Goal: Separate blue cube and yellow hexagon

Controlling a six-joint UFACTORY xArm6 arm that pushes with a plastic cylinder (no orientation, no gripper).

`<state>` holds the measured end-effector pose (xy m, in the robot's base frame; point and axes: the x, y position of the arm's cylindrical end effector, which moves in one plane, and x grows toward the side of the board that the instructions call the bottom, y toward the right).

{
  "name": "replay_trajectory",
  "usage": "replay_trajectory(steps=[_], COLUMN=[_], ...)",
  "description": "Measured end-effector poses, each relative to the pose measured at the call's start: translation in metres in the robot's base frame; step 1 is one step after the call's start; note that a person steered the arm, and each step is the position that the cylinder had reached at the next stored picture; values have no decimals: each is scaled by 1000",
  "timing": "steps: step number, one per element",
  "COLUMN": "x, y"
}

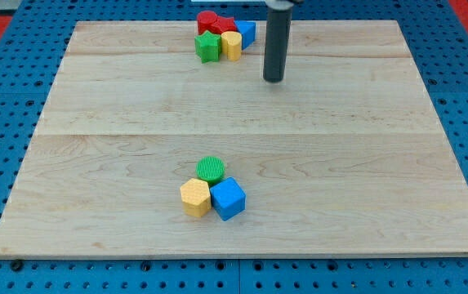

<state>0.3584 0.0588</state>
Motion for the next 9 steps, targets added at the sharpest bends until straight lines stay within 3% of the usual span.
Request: replay_trajectory(steps=[2, 4, 5, 6, 7, 9], x=[17, -3, 12, 57, 75, 205], y=[-9, -176, -229, -257, -257, -256])
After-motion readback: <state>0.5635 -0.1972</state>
